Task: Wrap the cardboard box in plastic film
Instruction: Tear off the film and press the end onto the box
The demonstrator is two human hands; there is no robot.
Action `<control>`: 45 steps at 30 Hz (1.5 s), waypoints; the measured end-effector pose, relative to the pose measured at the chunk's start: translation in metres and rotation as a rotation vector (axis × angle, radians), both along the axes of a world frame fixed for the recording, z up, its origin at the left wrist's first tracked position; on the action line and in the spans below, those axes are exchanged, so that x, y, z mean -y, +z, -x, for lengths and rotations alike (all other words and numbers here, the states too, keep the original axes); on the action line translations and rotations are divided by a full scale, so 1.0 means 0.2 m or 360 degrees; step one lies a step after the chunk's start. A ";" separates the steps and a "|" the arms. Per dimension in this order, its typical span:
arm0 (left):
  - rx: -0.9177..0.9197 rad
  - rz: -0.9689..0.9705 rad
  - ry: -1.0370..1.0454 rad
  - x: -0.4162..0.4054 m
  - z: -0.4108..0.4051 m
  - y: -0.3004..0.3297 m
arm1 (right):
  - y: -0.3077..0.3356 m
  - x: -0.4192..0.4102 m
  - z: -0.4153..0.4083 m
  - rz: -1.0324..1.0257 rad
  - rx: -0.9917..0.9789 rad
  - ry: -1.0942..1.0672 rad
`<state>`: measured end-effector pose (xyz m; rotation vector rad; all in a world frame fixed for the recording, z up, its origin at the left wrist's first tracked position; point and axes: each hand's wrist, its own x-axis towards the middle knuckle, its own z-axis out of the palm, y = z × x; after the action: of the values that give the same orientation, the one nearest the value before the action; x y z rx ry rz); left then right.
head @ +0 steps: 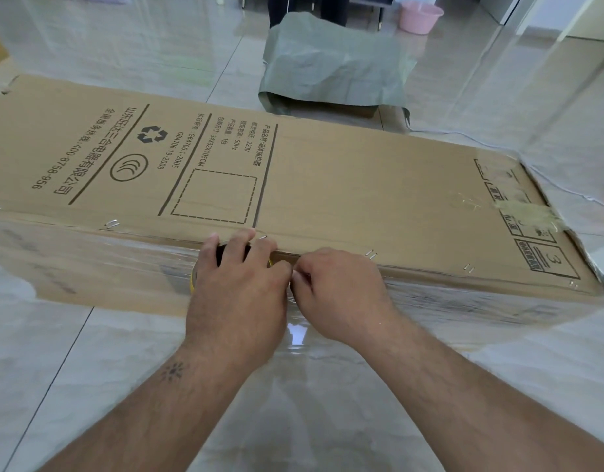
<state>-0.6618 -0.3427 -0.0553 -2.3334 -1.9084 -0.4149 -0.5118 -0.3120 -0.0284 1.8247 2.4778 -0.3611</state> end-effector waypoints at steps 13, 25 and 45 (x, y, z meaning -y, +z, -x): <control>-0.0046 0.0026 -0.0012 0.00 0.00 0.00 | 0.00 -0.07 0.01 -0.0083 -0.0588 -0.0464; 0.0103 -0.0198 -0.0011 0.00 0.06 -0.02 | -0.01 -0.03 -0.20 -0.0208 -0.0875 -0.0352; -0.0178 0.0129 0.0024 0.06 0.07 0.02 | -0.23 -0.03 -0.11 0.0225 -0.0544 -0.0380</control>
<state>-0.6760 -0.3537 -0.0504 -2.3359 -1.9239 -0.2043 -0.4890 -0.3052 -0.0742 2.1562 2.3497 -0.9060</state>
